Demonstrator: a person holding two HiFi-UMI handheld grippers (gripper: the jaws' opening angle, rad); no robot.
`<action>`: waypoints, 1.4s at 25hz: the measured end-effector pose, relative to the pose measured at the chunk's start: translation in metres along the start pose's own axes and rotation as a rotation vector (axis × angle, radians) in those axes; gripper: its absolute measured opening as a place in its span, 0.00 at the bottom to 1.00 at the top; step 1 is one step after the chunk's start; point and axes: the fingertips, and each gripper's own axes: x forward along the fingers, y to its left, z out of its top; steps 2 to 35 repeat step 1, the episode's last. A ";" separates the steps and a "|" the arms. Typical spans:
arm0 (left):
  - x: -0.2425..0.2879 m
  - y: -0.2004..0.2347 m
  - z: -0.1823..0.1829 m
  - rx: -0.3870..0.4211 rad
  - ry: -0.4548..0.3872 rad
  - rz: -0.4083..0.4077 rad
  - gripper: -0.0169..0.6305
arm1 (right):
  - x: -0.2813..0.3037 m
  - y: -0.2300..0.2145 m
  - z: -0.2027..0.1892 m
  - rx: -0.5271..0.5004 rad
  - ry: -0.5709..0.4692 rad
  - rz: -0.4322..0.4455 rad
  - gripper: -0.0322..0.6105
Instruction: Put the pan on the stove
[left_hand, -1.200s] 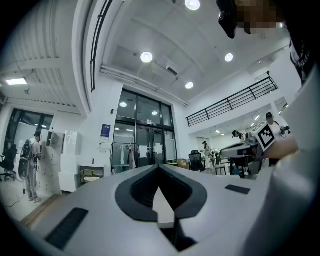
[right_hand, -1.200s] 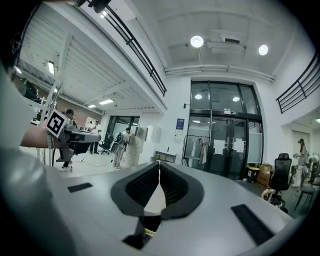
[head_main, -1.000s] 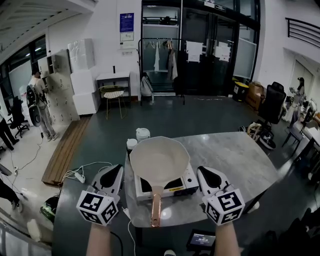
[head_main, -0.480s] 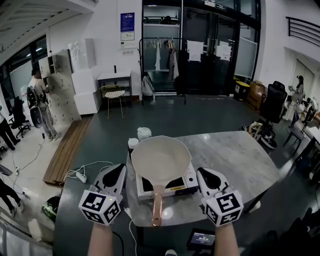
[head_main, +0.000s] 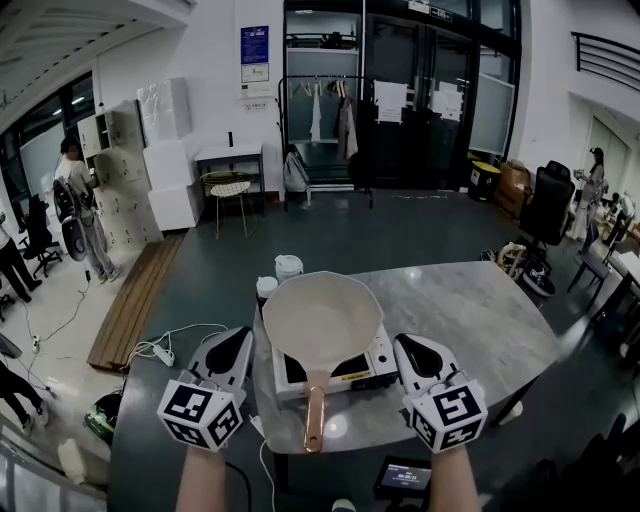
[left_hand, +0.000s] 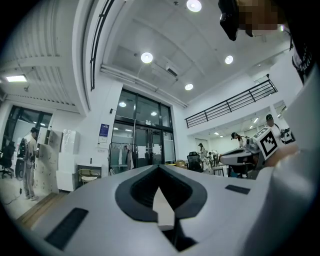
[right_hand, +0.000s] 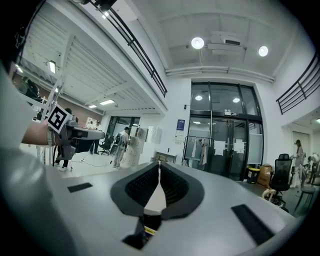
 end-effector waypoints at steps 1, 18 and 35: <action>0.000 0.000 0.000 -0.001 0.001 0.000 0.04 | 0.000 0.000 0.000 -0.001 0.000 0.001 0.10; 0.000 0.000 0.000 -0.001 0.001 0.000 0.04 | 0.000 0.000 0.000 -0.001 0.000 0.001 0.10; 0.000 0.000 0.000 -0.001 0.001 0.000 0.04 | 0.000 0.000 0.000 -0.001 0.000 0.001 0.10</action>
